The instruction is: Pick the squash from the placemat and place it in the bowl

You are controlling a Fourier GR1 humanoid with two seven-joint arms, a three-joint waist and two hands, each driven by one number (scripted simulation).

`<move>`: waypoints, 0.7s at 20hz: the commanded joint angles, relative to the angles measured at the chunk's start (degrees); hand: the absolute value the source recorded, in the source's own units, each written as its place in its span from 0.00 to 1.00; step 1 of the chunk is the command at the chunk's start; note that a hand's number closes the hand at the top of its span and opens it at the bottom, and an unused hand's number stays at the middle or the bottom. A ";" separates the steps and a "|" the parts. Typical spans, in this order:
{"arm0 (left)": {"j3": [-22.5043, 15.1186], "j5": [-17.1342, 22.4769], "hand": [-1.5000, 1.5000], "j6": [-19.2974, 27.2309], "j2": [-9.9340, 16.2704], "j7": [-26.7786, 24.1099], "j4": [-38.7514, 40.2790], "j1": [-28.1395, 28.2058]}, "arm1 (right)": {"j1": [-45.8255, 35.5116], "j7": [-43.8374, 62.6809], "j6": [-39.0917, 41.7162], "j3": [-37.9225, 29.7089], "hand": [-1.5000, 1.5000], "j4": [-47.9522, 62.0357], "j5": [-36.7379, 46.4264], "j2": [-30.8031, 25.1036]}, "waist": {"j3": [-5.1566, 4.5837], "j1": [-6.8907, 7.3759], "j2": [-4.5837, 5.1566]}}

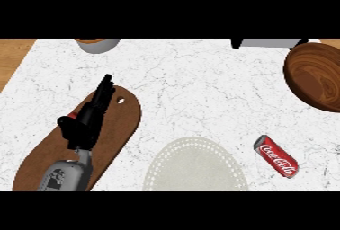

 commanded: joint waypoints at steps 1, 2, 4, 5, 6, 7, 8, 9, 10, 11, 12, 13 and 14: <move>-0.77 -1.02 0.50 1.01 -1.16 1.78 -1.05 -1.13 | -7.82 -5.35 -0.05 1.29 1.00 14.55 5.85 4.66 | 0.03 -0.37 -0.13; -1.75 -2.56 0.50 2.04 -1.76 1.24 0.06 -0.19 | -6.98 -8.97 -1.77 1.92 1.00 18.02 7.91 5.93 | 0.06 -0.26 -0.02; -0.86 0.56 0.50 -1.09 0.27 0.81 -5.40 5.20 | -9.79 -11.02 -2.28 1.35 1.00 23.77 10.41 5.34 | 0.06 0.35 -0.15; 0.30 0.80 0.50 -1.24 0.49 2.11 -3.18 0.85 | -11.50 -14.59 -1.55 1.05 1.00 28.54 11.18 5.37 | 0.08 0.22 0.07; 0.88 -0.80 0.50 0.83 -0.79 1.40 1.50 -3.09 | -13.72 -12.82 -5.43 2.63 1.00 29.86 13.41 9.71 | 0.06 0.03 0.24; -1.32 -1.72 0.50 0.90 -1.80 0.64 0.54 -0.58 | -14.27 -15.91 -4.05 2.19 1.00 34.62 13.80 8.74 | 0.10 0.52 0.38; -0.37 -1.16 0.50 0.27 -1.38 -1.00 1.57 -0.83 | -15.42 -17.61 -5.10 2.11 1.00 37.55 14.71 10.04 | 0.09 0.38 0.37; -0.32 -0.20 0.50 -0.90 -0.50 -1.69 -1.33 2.45 | -16.66 -18.72 -3.77 2.17 1.00 40.17 15.74 8.81 | 0.09 0.58 0.22; 0.17 0.07 0.50 -0.79 -0.76 -0.14 -0.34 -0.12 | -17.01 -19.43 -5.35 2.02 1.00 43.20 16.35 10.41 | 0.11 0.51 0.35; 1.18 0.43 0.50 -1.54 -0.04 -0.63 1.84 -2.10 | -17.84 -20.95 -0.88 1.99 1.00 45.05 15.32 9.43 | 0.14 0.71 0.64; 0.86 0.48 0.50 -1.57 0.40 1.40 -1.15 -1.45 | -19.09 -20.45 0.01 3.00 1.00 46.32 16.26 10.86 | 0.15 1.11 0.49; -0.74 -1.37 0.50 0.14 -0.93 0.14 -1.39 0.54 | -18.01 -20.64 2.57 0.42 1.00 48.99 13.55 9.49 | 0.18 0.92 0.49; 0.23 -0.53 0.50 -0.96 -0.29 -1.17 -0.04 0.12 | -19.66 -20.44 5.02 1.25 1.00 50.24 14.24 10.04 | 0.14 0.82 0.52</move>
